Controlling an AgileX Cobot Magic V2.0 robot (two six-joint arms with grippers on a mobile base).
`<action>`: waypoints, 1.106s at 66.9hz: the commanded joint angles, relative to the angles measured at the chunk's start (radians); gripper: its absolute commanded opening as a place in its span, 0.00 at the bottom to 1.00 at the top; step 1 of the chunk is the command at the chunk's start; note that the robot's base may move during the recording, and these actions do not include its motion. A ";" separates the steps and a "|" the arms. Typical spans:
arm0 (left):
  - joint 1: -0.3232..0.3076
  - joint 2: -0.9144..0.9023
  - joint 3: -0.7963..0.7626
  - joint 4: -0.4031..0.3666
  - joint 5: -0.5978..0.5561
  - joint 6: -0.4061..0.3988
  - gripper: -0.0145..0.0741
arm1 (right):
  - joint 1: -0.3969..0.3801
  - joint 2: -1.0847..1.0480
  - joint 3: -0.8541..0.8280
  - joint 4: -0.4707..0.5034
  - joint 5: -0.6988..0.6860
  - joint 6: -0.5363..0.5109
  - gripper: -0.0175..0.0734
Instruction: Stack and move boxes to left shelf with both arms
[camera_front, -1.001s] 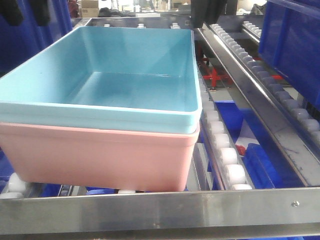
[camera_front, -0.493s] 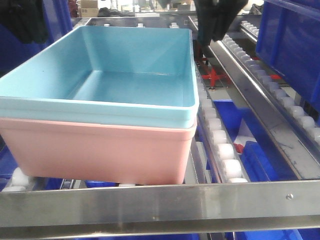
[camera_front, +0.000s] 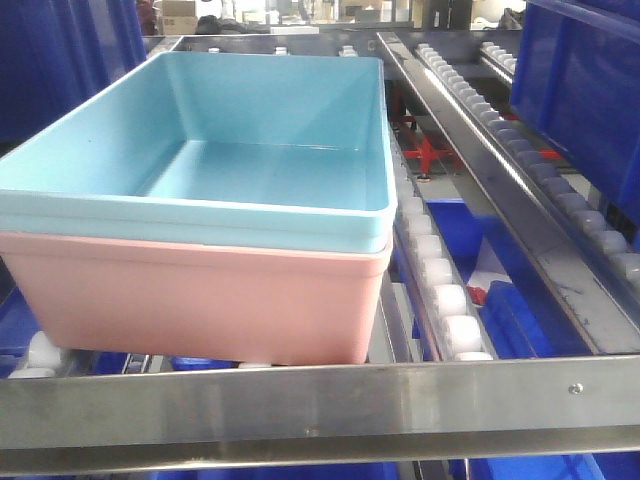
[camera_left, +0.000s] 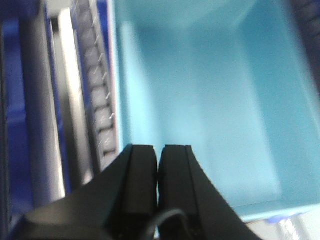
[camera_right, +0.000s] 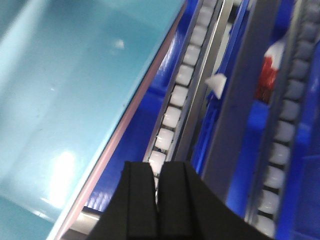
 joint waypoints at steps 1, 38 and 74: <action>-0.039 -0.117 0.015 0.018 -0.100 0.021 0.16 | 0.000 -0.151 0.046 -0.037 -0.075 -0.010 0.25; -0.260 -0.515 0.398 0.018 -0.105 0.067 0.16 | 0.000 -0.834 0.630 -0.037 -0.194 -0.010 0.25; -0.260 -0.515 0.402 0.011 -0.043 0.067 0.16 | 0.000 -0.852 0.654 -0.038 -0.228 -0.010 0.25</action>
